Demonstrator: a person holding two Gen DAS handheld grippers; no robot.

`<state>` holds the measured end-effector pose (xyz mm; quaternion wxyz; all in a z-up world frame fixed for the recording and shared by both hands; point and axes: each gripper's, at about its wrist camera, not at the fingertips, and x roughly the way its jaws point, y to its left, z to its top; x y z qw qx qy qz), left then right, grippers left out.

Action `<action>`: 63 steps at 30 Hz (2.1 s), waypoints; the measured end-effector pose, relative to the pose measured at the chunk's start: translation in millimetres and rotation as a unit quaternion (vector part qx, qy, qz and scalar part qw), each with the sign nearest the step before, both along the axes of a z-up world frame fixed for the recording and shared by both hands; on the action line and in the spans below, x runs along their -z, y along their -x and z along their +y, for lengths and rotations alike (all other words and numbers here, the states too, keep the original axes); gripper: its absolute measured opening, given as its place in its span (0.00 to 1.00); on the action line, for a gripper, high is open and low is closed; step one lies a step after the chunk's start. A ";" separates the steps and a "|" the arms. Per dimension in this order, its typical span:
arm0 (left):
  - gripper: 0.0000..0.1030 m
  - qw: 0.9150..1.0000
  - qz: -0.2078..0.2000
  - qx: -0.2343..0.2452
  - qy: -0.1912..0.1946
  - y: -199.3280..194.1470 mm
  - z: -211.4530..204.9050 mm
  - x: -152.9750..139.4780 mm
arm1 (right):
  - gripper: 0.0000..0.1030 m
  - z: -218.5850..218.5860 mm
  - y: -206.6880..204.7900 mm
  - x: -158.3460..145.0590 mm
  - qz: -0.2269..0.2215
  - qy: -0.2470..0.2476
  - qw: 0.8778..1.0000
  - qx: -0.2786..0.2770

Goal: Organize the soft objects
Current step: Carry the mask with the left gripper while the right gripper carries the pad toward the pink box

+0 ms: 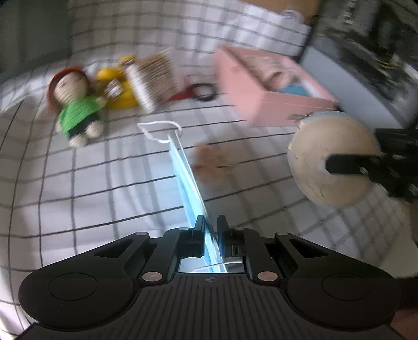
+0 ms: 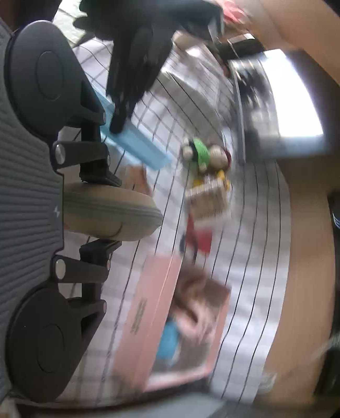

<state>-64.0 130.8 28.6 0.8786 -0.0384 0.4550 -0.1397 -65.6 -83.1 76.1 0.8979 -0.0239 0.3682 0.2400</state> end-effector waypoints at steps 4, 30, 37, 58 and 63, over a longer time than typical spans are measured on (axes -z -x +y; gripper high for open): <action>0.11 0.999 -0.019 0.041 0.000 10.9 -19.7 -22.5 | 0.40 -34.3 15.1 -3.5 -0.005 -0.001 0.999 0.054; 0.16 0.997 0.069 0.046 0.003 -36.0 -67.2 7.5 | 0.43 -70.0 27.2 36.5 0.018 -0.002 0.995 0.098; 0.16 0.998 0.044 0.045 0.002 -29.9 -81.7 -17.6 | 0.46 -67.8 32.3 40.6 0.012 0.019 0.995 0.096; 0.52 0.996 0.044 0.050 -0.059 -20.2 -145.1 6.6 | 0.50 -80.2 41.1 45.5 0.009 0.024 0.999 0.044; 0.58 0.993 0.024 0.023 -0.114 -19.2 -141.1 6.1 | 0.50 -78.7 39.1 46.5 0.004 0.027 0.999 0.036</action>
